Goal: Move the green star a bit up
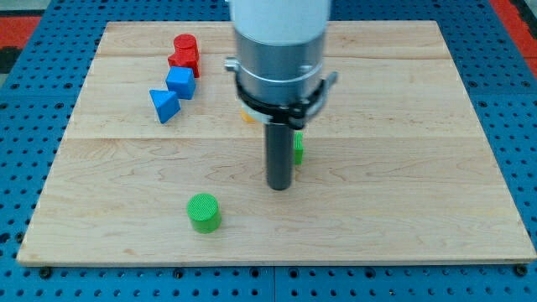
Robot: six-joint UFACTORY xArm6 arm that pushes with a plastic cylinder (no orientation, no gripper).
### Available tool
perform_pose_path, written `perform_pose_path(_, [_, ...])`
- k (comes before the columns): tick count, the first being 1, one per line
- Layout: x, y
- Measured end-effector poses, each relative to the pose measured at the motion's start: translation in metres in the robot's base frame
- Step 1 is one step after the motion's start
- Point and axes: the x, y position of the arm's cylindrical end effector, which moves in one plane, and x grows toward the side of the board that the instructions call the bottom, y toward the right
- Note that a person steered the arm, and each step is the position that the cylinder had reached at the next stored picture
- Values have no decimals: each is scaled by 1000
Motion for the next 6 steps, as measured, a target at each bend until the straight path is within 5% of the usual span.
perform_pose_path(2, [-58,74])
perform_pose_path(3, [-12,58])
perform_pose_path(6, [-49,-9])
